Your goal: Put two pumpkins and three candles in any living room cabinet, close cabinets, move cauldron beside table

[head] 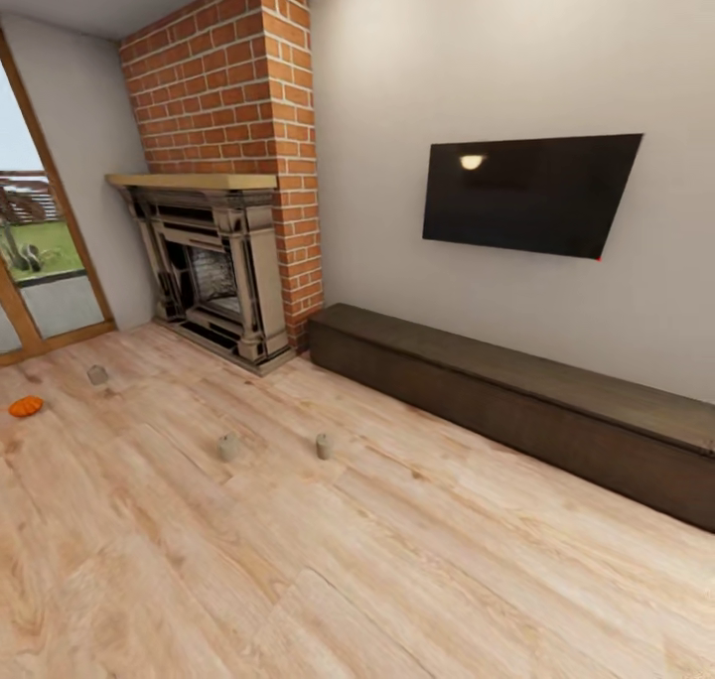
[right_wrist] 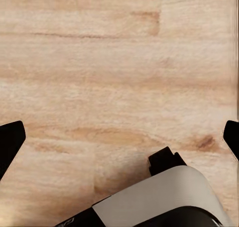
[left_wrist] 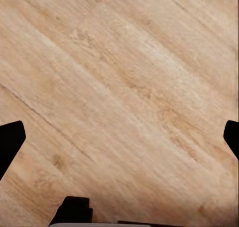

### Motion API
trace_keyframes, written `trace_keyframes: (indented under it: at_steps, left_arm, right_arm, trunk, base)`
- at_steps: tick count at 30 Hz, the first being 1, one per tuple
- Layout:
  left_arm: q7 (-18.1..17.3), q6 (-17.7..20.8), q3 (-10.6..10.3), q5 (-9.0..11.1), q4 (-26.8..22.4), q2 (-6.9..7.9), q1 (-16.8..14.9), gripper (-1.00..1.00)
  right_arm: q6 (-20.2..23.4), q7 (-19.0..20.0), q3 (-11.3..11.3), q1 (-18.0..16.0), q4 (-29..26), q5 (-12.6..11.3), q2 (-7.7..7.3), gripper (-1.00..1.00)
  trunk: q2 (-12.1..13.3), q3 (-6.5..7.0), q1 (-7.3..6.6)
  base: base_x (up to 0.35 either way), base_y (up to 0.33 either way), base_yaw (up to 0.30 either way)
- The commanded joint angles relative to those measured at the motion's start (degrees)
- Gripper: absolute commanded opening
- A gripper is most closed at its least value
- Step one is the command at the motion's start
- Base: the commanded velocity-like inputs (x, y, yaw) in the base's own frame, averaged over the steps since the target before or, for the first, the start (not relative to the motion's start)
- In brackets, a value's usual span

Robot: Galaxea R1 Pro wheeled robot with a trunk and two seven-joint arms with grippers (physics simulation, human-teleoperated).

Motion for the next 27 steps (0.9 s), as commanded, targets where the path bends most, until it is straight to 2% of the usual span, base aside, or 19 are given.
trace_keyframes:
  at_steps: [1, 27]
  left_arm:
    - [0.1, -0.2, -0.1, 0.4, 0.0, -0.01, 0.0, 1.00]
    - [0.2, -0.2, -0.1, 0.4, 0.0, -0.01, 0.0, 1.00]
  right_arm:
    - [-0.2, 0.0, 0.0, 0.0, 0.1, -0.5, 0.02, 1.00]
    - [-0.3, -0.1, 0.1, -0.1, 0.1, -0.5, 0.19, 1.00]
  trunk:
    - [0.0, -0.09, 0.03]
    - [0.0, -0.99, 0.03]
  base:
    - [0.292, -0.155, -0.258]
    - [0.287, -0.160, -0.257]
